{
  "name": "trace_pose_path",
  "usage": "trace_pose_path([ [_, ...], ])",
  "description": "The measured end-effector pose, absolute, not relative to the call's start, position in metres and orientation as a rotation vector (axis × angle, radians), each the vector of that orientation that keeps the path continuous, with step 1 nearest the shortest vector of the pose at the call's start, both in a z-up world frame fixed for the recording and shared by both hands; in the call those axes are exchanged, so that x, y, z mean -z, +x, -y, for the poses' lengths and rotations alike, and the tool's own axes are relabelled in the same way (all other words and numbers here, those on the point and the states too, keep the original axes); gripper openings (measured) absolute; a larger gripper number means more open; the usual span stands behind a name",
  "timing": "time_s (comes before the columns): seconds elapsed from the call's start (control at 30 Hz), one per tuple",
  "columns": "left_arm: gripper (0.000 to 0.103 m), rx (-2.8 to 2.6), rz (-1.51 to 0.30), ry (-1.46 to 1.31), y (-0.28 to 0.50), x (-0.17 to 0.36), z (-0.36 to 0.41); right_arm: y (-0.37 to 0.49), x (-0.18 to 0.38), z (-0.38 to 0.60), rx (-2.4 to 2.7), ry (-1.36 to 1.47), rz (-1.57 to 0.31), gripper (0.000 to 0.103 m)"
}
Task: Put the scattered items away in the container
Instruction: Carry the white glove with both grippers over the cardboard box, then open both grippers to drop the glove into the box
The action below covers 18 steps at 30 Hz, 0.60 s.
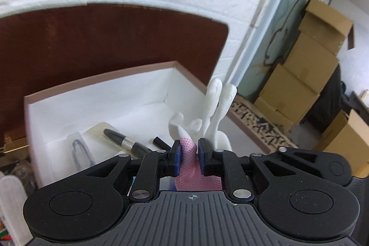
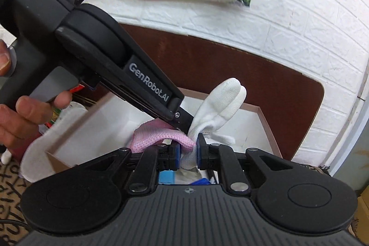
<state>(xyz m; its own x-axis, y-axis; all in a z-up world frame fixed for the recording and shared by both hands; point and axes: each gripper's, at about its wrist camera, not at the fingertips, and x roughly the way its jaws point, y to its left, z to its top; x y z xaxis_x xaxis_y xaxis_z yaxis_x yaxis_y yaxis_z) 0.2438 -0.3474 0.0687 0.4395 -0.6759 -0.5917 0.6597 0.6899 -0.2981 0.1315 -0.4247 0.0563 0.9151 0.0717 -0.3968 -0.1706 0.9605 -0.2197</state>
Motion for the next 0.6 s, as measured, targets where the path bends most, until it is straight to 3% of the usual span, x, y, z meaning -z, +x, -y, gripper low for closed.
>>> trace_pose_path([
  [0.23, 0.030, 0.789, -0.791, -0.007, 0.287, -0.049, 0.378, 0.171, -0.047, 0.441, -0.097, -0.301, -0.457, 0.015],
  [0.3, 0.042, 0.758, -0.787, 0.007, 0.294, -0.045, 0.382, 0.182, -0.043, 0.443, -0.071, -0.316, -0.478, 0.016],
  [0.37, 0.066, 0.704, -0.782, 0.031, 0.299, -0.041, 0.385, 0.191, -0.039, 0.442, -0.020, -0.350, -0.511, 0.019],
  [0.43, 0.075, 0.663, -0.765, 0.051, 0.301, -0.038, 0.383, 0.197, -0.035, 0.440, 0.021, -0.384, -0.533, 0.024],
  [0.47, 0.079, 0.651, -0.759, 0.055, 0.301, -0.038, 0.381, 0.199, -0.033, 0.439, 0.039, -0.395, -0.544, 0.033],
  [0.5, 0.081, 0.642, -0.755, 0.057, 0.300, -0.037, 0.378, 0.201, -0.032, 0.439, 0.058, -0.402, -0.555, 0.052],
  [0.57, 0.084, 0.635, -0.749, 0.064, 0.299, -0.037, 0.373, 0.200, -0.030, 0.437, 0.099, -0.413, -0.554, 0.076],
  [0.6, 0.086, 0.635, -0.747, 0.069, 0.297, -0.037, 0.371, 0.199, -0.029, 0.436, 0.112, -0.421, -0.547, 0.082],
])
